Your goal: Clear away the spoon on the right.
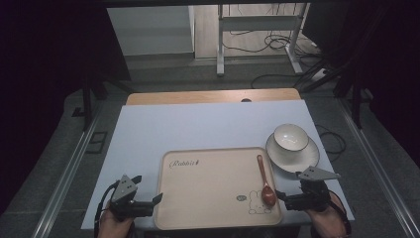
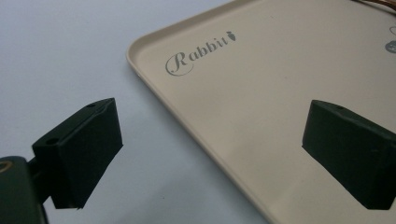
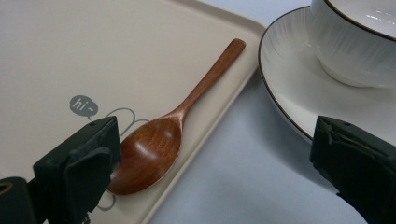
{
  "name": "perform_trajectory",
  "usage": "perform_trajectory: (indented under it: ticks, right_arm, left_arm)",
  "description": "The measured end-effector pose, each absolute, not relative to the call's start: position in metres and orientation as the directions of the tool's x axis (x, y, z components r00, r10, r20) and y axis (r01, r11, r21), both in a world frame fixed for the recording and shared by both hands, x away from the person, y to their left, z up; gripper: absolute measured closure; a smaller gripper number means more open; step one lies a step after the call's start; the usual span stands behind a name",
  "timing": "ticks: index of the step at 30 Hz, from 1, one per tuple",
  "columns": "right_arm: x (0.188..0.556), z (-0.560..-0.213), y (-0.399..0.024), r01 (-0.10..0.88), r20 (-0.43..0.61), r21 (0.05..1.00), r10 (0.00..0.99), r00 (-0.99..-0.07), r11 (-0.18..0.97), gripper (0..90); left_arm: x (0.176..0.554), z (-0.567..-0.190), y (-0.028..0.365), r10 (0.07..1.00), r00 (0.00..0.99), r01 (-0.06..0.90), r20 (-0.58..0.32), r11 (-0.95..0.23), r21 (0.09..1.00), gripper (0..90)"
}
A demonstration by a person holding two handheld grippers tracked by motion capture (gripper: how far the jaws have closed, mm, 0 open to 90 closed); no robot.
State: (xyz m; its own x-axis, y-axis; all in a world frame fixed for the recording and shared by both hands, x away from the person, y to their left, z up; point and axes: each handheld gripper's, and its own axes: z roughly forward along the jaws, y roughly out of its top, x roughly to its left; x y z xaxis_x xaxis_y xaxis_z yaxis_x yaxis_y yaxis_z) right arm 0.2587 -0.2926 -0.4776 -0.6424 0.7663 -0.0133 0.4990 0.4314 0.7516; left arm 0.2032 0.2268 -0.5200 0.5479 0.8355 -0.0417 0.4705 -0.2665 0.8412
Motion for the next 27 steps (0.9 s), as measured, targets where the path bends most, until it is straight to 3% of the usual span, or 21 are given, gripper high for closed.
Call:
perform_trajectory:
  ticks: [27]
  right_arm:
    - [0.240, -0.477, -0.313, 0.511, -0.034, 0.756, 0.804, -0.594, 0.409, 0.0]
  left_arm:
    - [0.204, -0.520, 0.228, 0.837, 0.544, 0.476, -0.055, -0.254, 0.842, 4.5]
